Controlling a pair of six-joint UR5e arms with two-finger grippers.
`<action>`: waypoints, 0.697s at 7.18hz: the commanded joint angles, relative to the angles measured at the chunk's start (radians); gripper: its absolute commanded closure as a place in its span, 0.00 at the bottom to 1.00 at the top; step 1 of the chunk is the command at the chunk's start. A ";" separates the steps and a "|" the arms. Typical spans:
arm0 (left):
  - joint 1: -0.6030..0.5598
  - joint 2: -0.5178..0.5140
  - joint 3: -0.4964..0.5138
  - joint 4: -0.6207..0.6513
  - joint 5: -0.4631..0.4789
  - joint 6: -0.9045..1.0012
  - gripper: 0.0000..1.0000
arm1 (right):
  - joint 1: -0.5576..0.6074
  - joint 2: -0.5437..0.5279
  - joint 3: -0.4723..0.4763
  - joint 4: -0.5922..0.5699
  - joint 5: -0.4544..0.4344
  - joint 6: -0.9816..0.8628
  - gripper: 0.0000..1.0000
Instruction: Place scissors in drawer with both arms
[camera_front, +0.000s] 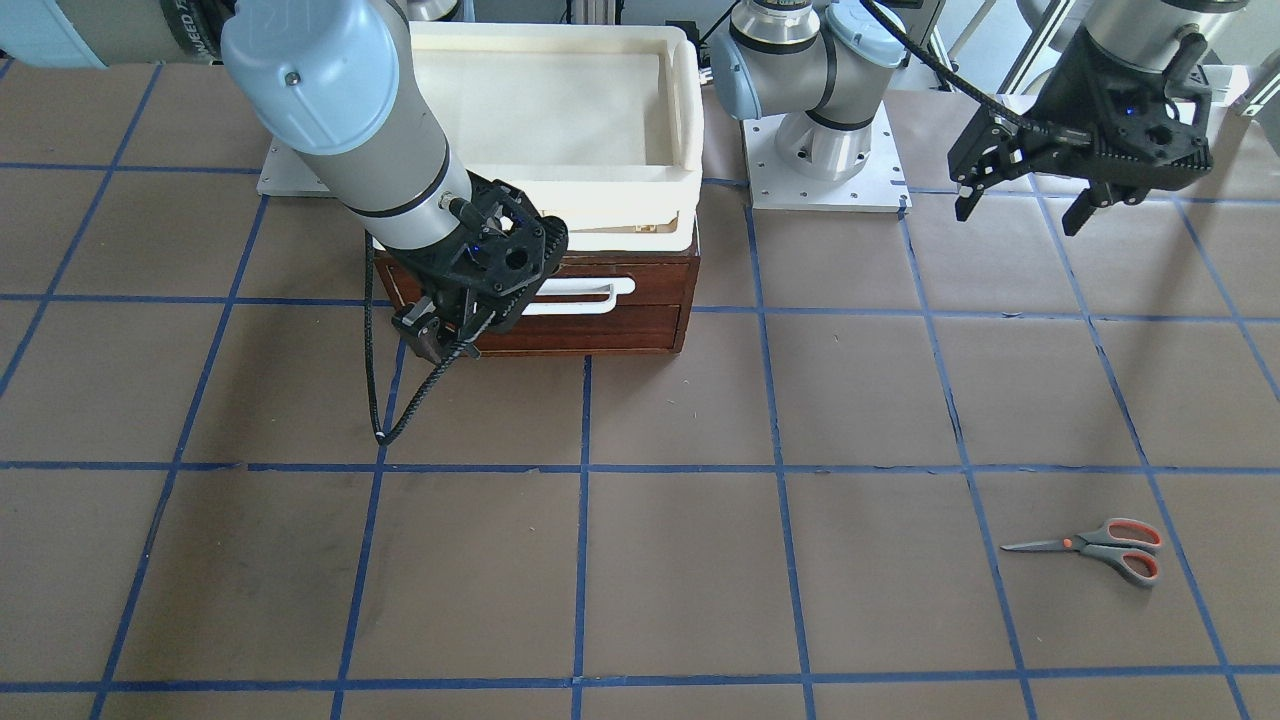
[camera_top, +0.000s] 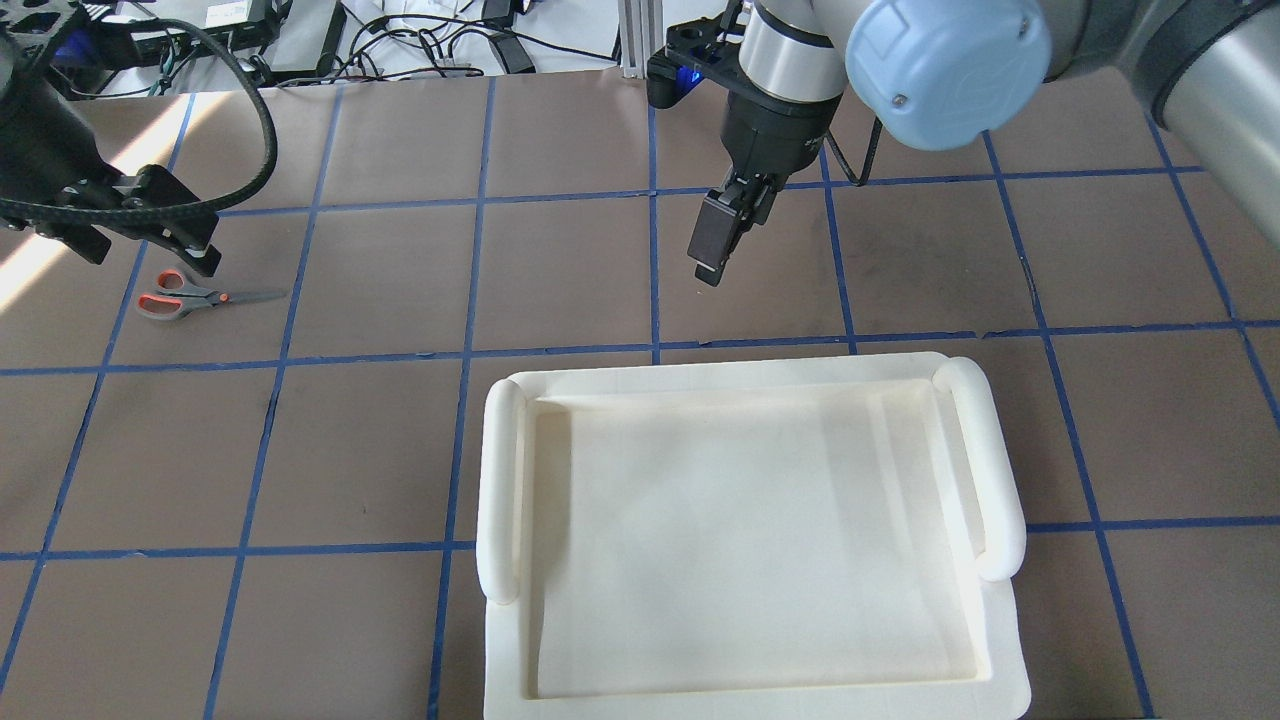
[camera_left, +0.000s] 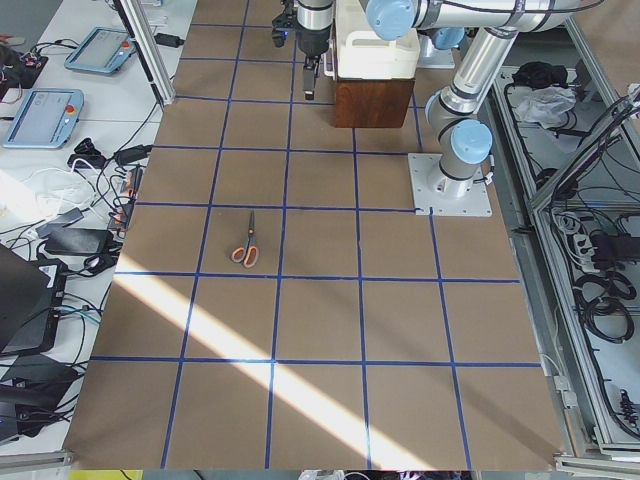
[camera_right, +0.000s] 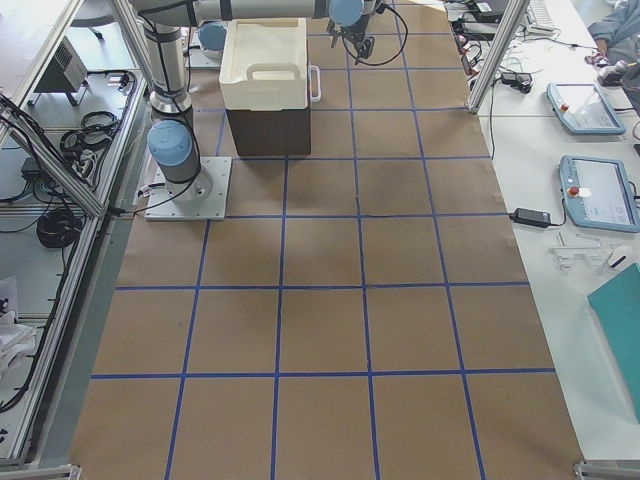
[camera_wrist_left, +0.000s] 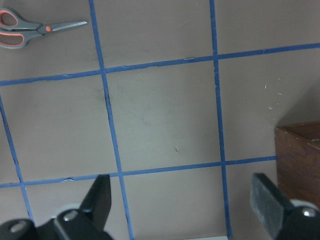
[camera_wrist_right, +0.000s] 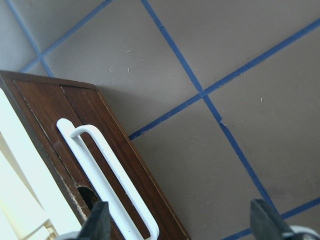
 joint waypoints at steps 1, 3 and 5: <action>0.075 -0.051 -0.009 0.054 0.005 0.102 0.00 | 0.006 0.057 -0.057 0.092 -0.007 -0.300 0.00; 0.086 -0.124 -0.011 0.153 0.012 0.339 0.00 | 0.042 0.077 -0.048 0.114 -0.004 -0.392 0.01; 0.092 -0.193 -0.011 0.234 0.071 0.477 0.00 | 0.082 0.133 -0.045 0.121 -0.010 -0.409 0.00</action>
